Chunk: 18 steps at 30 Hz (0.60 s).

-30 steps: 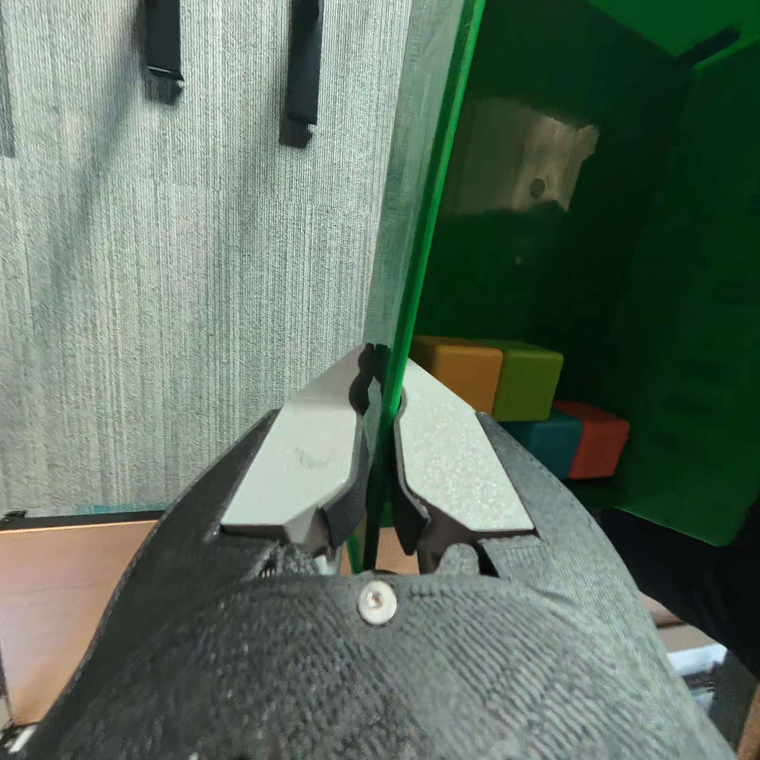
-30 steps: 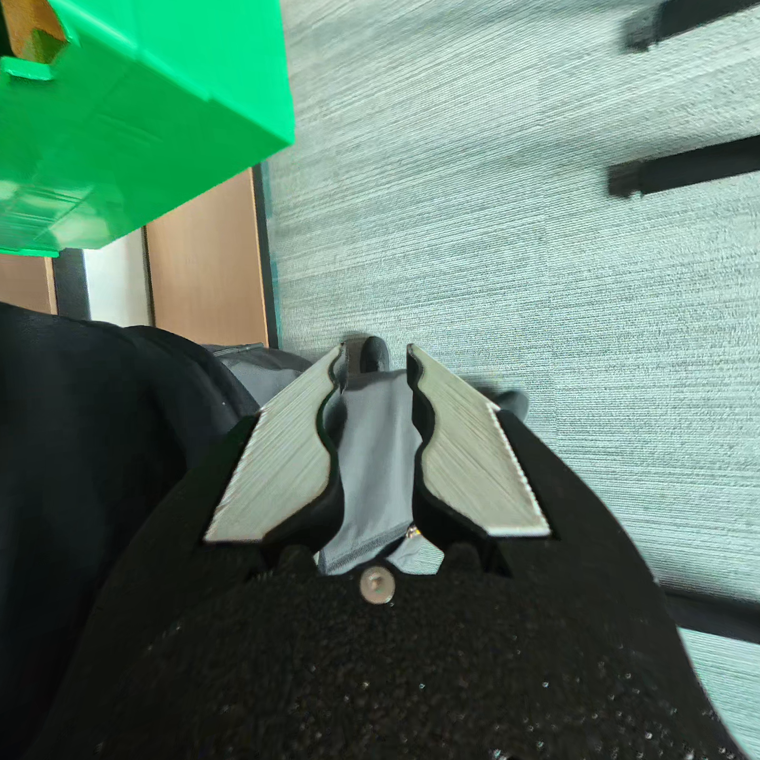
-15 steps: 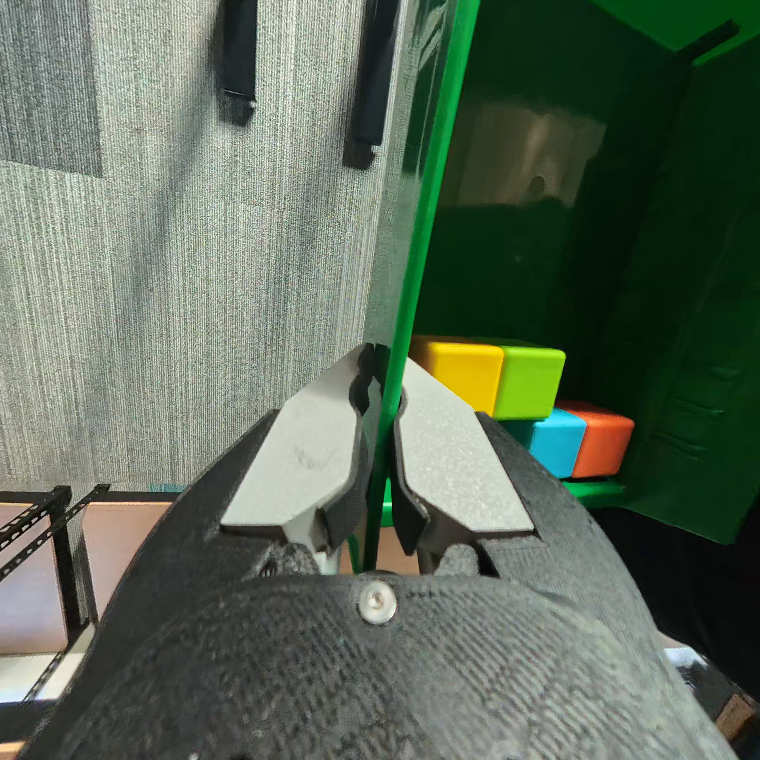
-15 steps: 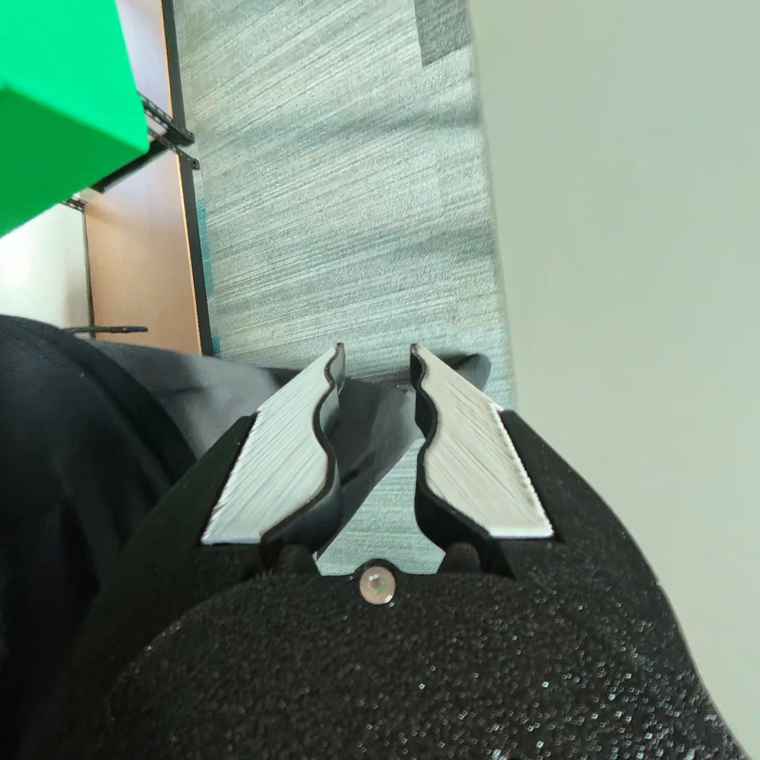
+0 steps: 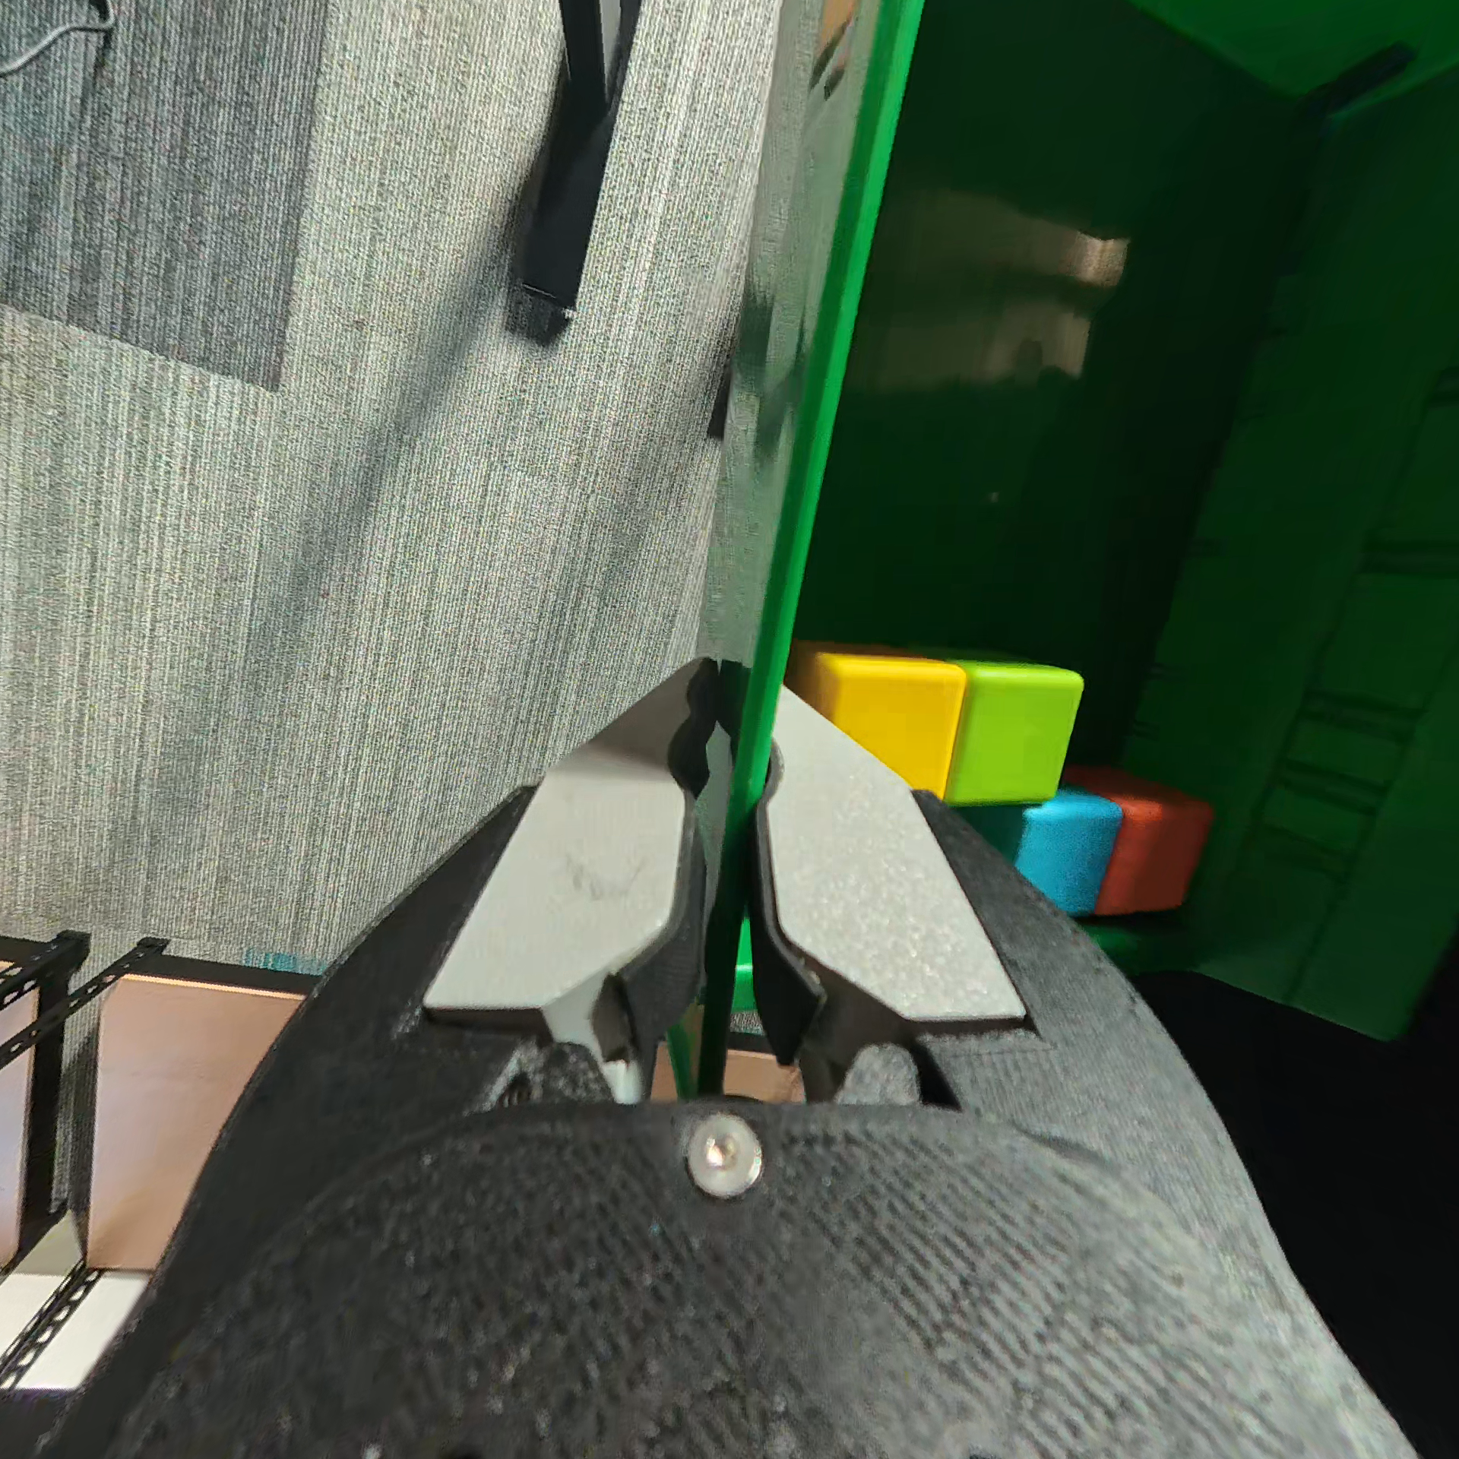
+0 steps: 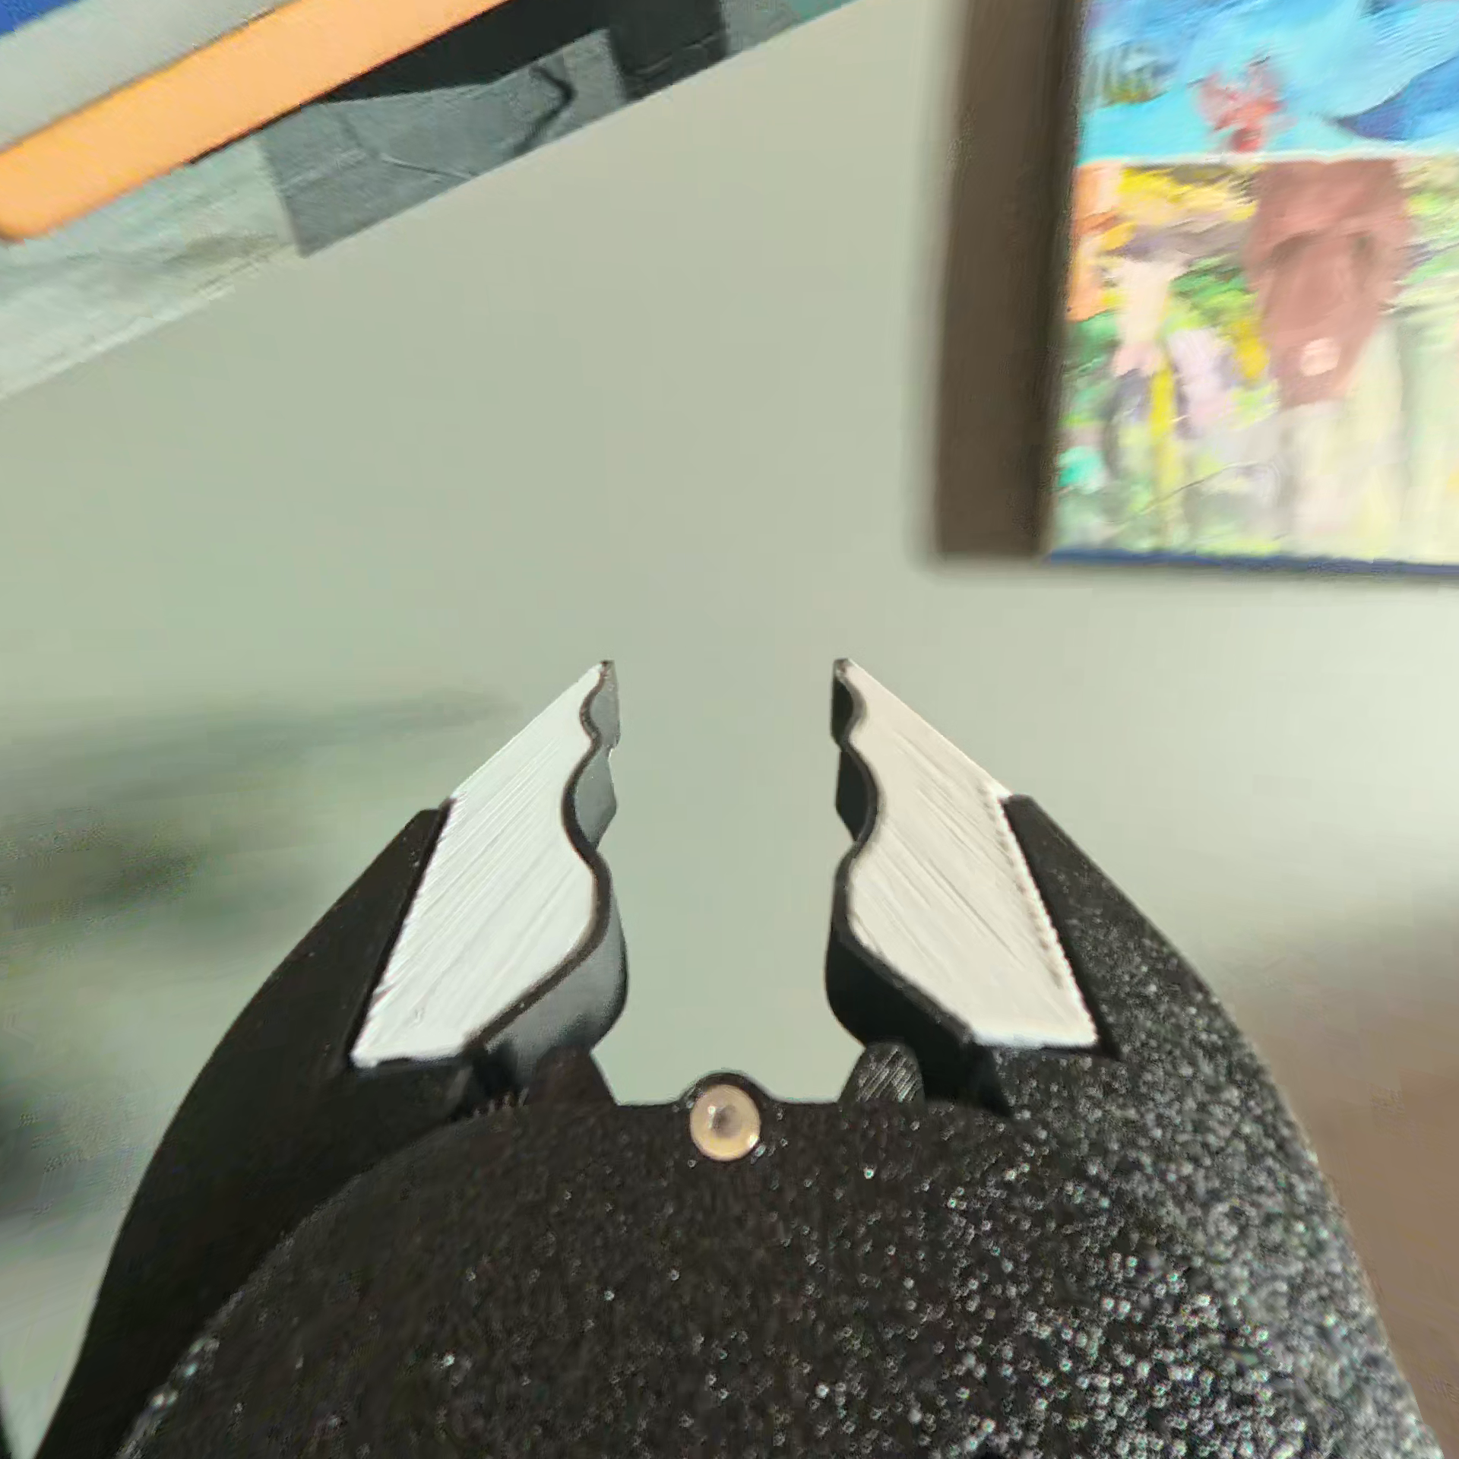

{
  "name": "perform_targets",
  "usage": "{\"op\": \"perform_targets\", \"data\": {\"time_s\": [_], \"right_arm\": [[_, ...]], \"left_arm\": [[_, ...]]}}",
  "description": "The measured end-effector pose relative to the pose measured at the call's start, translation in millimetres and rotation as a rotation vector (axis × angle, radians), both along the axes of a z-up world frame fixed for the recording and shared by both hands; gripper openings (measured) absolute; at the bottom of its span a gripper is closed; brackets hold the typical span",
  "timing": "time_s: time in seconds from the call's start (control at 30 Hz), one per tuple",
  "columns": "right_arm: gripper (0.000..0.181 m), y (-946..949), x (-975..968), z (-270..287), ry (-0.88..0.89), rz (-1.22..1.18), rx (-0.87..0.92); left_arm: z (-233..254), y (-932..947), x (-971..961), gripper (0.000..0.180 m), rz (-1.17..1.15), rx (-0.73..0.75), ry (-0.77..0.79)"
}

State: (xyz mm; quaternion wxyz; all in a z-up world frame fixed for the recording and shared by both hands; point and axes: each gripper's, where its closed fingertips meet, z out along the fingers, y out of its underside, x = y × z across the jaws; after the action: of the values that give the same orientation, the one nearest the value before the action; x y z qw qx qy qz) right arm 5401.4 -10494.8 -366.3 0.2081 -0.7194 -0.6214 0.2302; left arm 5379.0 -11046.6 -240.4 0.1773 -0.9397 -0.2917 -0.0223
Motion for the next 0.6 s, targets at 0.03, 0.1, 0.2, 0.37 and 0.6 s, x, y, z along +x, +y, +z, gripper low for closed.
{"op": "perform_targets", "data": {"time_s": [0.03, 0.1, 0.2, 0.37, 0.6], "right_arm": [[0.054, 23, -15, 1, 0.002, -0.024, 0.021], [0.053, 66, -37, 2, -0.018, -0.076, 0.055], [0.048, 93, -49, -11, -0.118, -0.129, -0.030], [0.028, 59, -32, -3, -0.048, -0.124, -0.156], [0.030, -90, 87, 14, 0.139, -0.095, -0.275]], "left_arm": [[-1, 0, -1, 0.003, -0.004, -0.009, -0.005], [-1, 1, -2, 0.003, -0.016, -0.022, -0.015], [-2, 5, -4, 0.003, -0.033, -0.032, -0.032], [-4, 21, -13, 0.003, -0.069, -0.033, -0.035], [-11, 47, -22, 0.003, -0.129, -0.023, -0.039]]}}
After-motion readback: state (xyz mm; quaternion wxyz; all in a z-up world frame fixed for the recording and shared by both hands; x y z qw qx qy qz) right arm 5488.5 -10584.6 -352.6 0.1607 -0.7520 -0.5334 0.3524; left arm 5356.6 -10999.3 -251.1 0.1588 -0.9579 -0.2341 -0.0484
